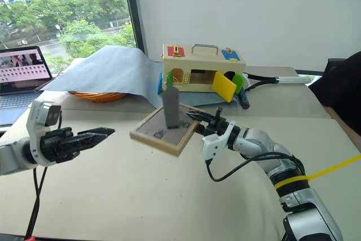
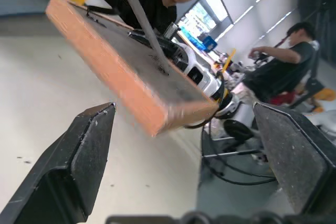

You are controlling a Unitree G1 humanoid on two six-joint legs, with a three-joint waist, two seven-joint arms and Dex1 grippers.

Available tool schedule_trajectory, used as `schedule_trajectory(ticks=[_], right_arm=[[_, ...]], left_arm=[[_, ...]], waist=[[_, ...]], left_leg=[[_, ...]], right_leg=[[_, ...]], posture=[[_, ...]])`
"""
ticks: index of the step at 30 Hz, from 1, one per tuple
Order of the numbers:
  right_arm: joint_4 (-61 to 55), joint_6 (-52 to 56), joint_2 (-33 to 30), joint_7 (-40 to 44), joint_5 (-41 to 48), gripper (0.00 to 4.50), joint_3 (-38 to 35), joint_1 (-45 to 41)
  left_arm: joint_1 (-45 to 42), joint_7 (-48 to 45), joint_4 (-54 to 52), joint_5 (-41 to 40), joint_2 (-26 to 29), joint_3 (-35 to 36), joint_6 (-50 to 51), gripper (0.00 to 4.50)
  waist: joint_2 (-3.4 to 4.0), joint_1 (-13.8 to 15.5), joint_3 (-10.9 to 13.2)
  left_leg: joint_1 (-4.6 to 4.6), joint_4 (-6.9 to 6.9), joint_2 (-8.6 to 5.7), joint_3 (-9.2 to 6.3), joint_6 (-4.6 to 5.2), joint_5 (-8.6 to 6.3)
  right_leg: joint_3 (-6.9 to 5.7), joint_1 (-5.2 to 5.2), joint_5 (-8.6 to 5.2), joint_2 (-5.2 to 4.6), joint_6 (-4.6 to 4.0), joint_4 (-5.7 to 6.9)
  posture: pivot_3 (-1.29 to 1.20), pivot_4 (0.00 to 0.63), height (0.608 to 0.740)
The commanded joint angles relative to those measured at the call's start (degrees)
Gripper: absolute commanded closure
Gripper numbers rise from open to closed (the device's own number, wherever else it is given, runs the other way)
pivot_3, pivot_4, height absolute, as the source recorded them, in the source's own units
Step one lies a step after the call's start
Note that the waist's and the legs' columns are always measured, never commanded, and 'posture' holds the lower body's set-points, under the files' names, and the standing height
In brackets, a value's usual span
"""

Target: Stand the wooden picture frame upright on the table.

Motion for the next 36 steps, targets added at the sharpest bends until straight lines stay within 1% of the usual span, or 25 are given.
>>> schedule_trajectory(ticks=[1, 2, 3, 5, 7, 9, 14, 18, 20, 22, 27, 36], right_arm=[[-4.8, 26.9, 3.5, 19.4, 30.1, 3.29, -4.6, 1.4], [-7.0, 37.1, 4.0, 23.1, 37.2, 3.29, -5.8, 1.9], [-8.6, 44.9, 4.1, 25.1, 42.1, 3.29, -7.1, 1.9], [-10.6, 58.5, 4.2, 26.7, 50.2, 3.29, -9.6, 1.2], [-10.5, 67.8, 4.4, 26.3, 54.1, 3.29, -11.6, -0.3], [-8.8, 73.3, 5.1, 25.2, 55.4, 3.29, -13.0, -2.2], [-1.2, 73.9, 7.9, 22.1, 51.5, 3.29, -14.2, -5.8], [3.5, 71.2, 10.3, 20.0, 49.2, 3.29, -15.5, -7.0], [5.9, 68.5, 11.0, 19.1, 46.2, 3.29, -14.9, -7.0], [6.7, 70.1, 11.4, 20.7, 45.9, 3.29, -14.2, -5.9], [3.1, 78.2, 13.2, 22.6, 49.6, 3.29, -15.3, -2.6], [-6.0, 82.3, 16.2, 23.1, 50.2, 3.29, -13.3, 3.9]], left_arm=[[3.9, -4.6, -6.1, 6.6, 0.5, 3.3, -11.4, 0.00], [5.2, -5.2, -6.7, 8.7, 1.2, 3.0, -13.3, 0.00], [6.2, -5.2, -7.3, 10.9, 1.3, 2.8, -15.7, 0.00], [7.0, -3.7, -8.4, 13.8, 0.3, 2.8, -19.6, 0.00], [7.4, -3.1, -9.2, 15.8, -1.7, 2.6, -23.7, 0.00], [8.1, -4.7, -9.7, 15.3, -1.8, 1.6, -24.1, 0.00], [7.5, -0.4, -11.8, 17.8, -5.0, -0.6, -27.7, 0.00], [7.2, 0.0, -11.7, 16.7, -5.1, -2.1, -26.0, 0.00], [7.5, 0.0, -11.9, 17.5, -5.6, -2.9, -26.7, 0.00], [7.7, -0.1, -12.1, 17.4, -5.7, -3.1, -27.0, 0.00], [6.7, -1.0, -10.6, 16.0, -5.1, -3.0, -26.0, 0.00], [4.6, -1.6, -8.5, 13.9, -4.9, -3.7, -24.7, 0.00]], waist=[[0.01, 0.0, 0.0], [0.02, 0.2, 0.0], [0.05, 0.4, 0.0], [0.18, 0.5, 0.1], [0.23, 0.5, 0.2], [0.26, 0.3, 0.2], [0.37, -0.1, 0.2], [0.37, 0.0, 0.3], [0.41, 0.0, 0.3], [0.43, 0.0, 0.3], [0.43, 0.0, 0.3], [0.42, -0.2, 0.3]], left_leg=[[-0.08, 0.08, 0.01, -0.07, 0.01, -0.01], [-0.16, 0.18, 0.01, -0.12, 0.01, -0.01], [-0.18, 0.22, 0.01, -0.17, 0.01, 0.00], [-0.18, 0.25, 0.01, -0.20, 0.01, 0.00], [-0.18, 0.26, 0.00, -0.20, 0.03, 0.02], [-0.17, 0.23, 0.01, -0.20, 0.04, 0.02], [-0.16, 0.10, 0.01, -0.18, 0.04, 0.02], [-0.20, 0.00, 0.01, -0.19, 0.05, 0.01], [-0.21, -0.03, 0.01, -0.19, 0.06, 0.01], [-0.19, -0.03, 0.01, -0.18, 0.06, 0.01], [-0.16, 0.02, 0.01, -0.19, 0.06, 0.01], [-0.15, -0.03, 0.01, -0.20, 0.06, 0.01]], right_leg=[[-0.07, 0.00, 0.00, 0.01, -0.01, 0.02], [-0.14, -0.01, 0.00, 0.01, 0.00, 0.08], [-0.19, 0.03, 0.00, 0.01, 0.00, 0.10], [-0.24, 0.06, 0.00, 0.01, 0.00, 0.09], [-0.25, 0.02, 0.00, 0.00, 0.00, 0.10], [-0.25, -0.02, -0.01, 0.01, 0.00, 0.10], [-0.22, -0.06, -0.02, 0.02, 0.01, 0.00], [-0.23, -0.05, -0.02, 0.03, 0.01, -0.13], [-0.23, -0.04, -0.01, 0.03, 0.01, -0.19], [-0.23, -0.03, -0.01, 0.03, 0.01, -0.18], [-0.25, 0.01, -0.01, 0.03, 0.02, -0.15], [-0.27, 0.01, -0.02, 0.04, 0.02, -0.15]], posture=[[0.00, 0.150, 0.667], [0.00, 0.150, 0.667], [0.00, 0.150, 0.667], [0.00, 0.150, 0.667], [0.00, 0.150, 0.667], [0.00, 0.150, 0.667], [0.00, 0.150, 0.667], [0.00, 0.150, 0.667], [0.00, 0.150, 0.667], [0.00, 0.150, 0.667], [0.00, 0.150, 0.667], [0.00, 0.150, 0.667]])
